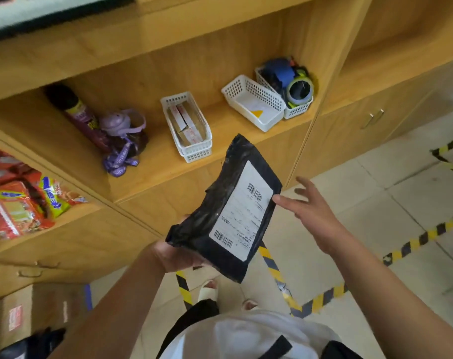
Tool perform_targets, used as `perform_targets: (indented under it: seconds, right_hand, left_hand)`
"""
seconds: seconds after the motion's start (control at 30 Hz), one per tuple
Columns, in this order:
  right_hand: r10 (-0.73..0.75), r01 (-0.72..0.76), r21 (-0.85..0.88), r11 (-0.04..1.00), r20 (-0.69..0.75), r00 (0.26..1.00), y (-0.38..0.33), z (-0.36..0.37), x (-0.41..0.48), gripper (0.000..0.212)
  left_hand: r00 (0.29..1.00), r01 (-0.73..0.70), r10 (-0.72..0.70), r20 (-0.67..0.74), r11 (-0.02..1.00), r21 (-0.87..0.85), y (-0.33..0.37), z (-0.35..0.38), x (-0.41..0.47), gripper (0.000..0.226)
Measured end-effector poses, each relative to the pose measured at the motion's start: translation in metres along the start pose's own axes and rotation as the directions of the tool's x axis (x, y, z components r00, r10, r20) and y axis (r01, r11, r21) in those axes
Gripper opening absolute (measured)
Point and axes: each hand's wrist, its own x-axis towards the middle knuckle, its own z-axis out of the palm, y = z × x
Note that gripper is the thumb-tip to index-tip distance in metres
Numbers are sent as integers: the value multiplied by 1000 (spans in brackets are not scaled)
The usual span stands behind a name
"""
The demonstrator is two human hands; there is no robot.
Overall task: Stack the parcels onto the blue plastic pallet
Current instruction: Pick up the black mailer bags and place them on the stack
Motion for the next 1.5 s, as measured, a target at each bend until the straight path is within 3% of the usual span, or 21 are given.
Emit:
perform_targets:
  seconds: [0.03,0.07,0.1,0.13,0.2,0.23,0.3,0.4,0.5,0.57,0.6,0.67,0.73,0.8,0.9,0.97,1.17,1.37,1.5]
  right_hand:
    - [-172,170,-197,966,7,985,-10,-5,2,104]
    - [-344,359,-396,845,111,932,-22,-7,3,102]
    - [-448,524,-557,645,280,849,-36,-2,1,100]
    - [-462,641,-648,412,458,760,-48,8,0,98]
    - [-351,770,-638,12,719,600,-63,36,-3,95]
    - [-279,802,-586,-111,793,541,-67,52,-5,94]
    - [-162,852,-478,-214,877,452,-69,82,-10,85]
    - [-69,925,-352,-141,936,345,-64,115,-26,63]
    - [-24,962,-259,-84,966,257,-48,145,-50,58]
    - [-6,973,-230,-27,973,230,-34,161,-67,55]
    - [-6,972,-231,32,973,231,-26,168,-73,54]
    - [-16,934,-266,238,961,277,-13,181,-84,58]
    - [-32,794,-302,528,927,374,3,196,-100,62]
    - [-27,606,-283,744,893,450,20,219,-122,56]
    - [26,345,-229,910,863,504,46,263,-172,40]
    - [94,231,-241,943,856,509,64,292,-212,31]
    - [274,80,-352,933,834,478,130,364,-337,23]
    - [331,101,-404,909,848,415,165,421,-426,33]
    - [355,114,-418,901,863,361,172,473,-456,41]
  left_hand:
    - [993,-79,82,88,996,-36,1,-14,-14,23]
    - [970,-159,164,178,986,-40,6,-14,-20,15]
    - [951,-199,195,241,980,-10,5,-25,-24,33]
    - [939,-218,201,279,976,29,2,-36,-26,56]
    - [955,-165,140,261,983,78,-10,-54,-33,81]
    - [967,-135,110,232,986,95,-18,-63,-37,81]
    - [979,-103,74,188,983,150,-32,-73,-54,68]
    - [987,-67,49,152,991,112,-60,-85,-87,84]
    - [991,-54,40,124,992,115,-101,-94,-118,97]
    - [998,-56,53,38,994,93,-133,-97,-138,89]
    - [996,-74,74,-44,997,3,-151,-101,-144,81]
    - [953,-210,129,-274,934,-290,-193,-114,-154,68]
    - [861,-424,167,-480,758,-496,-240,-128,-167,53]
    - [773,-540,124,-622,643,-543,-283,-134,-184,54]
    - [767,-577,164,-620,599,-556,-342,-127,-206,56]
    - [767,-590,250,-591,637,-496,-379,-127,-225,55]
    - [716,-632,195,-670,589,-504,-496,-150,-297,45]
    - [733,-636,128,-668,476,-607,-590,-182,-349,56]
    - [729,-645,133,-672,461,-609,-625,-218,-368,59]
